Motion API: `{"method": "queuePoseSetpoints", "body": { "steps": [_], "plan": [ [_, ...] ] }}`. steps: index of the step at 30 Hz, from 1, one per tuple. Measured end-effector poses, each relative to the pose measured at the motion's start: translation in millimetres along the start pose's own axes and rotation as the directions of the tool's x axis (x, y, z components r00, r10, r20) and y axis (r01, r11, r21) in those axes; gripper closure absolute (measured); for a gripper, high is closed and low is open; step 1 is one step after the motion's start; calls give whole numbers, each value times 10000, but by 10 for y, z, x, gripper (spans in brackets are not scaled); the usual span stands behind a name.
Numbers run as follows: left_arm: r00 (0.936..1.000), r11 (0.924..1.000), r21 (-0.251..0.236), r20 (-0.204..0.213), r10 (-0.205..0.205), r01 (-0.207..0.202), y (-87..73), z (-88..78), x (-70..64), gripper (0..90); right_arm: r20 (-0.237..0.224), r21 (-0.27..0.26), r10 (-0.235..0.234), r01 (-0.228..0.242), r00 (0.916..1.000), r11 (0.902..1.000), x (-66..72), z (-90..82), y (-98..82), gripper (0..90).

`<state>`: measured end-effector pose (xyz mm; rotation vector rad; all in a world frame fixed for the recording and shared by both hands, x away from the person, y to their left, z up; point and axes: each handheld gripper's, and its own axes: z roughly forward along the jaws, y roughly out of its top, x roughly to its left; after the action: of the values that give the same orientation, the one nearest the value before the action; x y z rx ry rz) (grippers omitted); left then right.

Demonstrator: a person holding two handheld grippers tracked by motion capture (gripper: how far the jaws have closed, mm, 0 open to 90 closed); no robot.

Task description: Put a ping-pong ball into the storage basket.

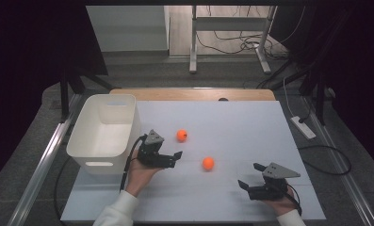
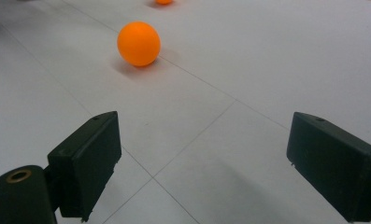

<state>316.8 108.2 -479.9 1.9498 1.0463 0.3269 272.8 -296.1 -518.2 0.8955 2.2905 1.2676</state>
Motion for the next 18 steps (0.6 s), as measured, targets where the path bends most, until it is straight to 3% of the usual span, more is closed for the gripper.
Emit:
{"method": "queuePoseSetpoints", "body": {
  "steps": [6, 14, 15, 18],
  "plan": [
    [9999, 9999, 124, -109, -15, 16, 61, 46, 35, 89, 0, -18, 22, -22, 10000, 10000, -4, 3, -3, 99],
    [9984, 9988, 59, 263, -495, 494, 83, 92, 87, 91, -2, 28, 24, -24, 10000, 10000, -5, 7, -4, 99],
    [9994, 9994, 135, -1, -334, 334, 100, 106, 87, 91, -4, 37, 26, -26, 10000, 10000, -5, 7, -5, 99],
    [9994, 9993, 107, -34, -347, 347, 126, 120, 93, 92, -9, 50, 11, -11, 10000, 10000, -4, 8, -6, 99]
  ]
}}
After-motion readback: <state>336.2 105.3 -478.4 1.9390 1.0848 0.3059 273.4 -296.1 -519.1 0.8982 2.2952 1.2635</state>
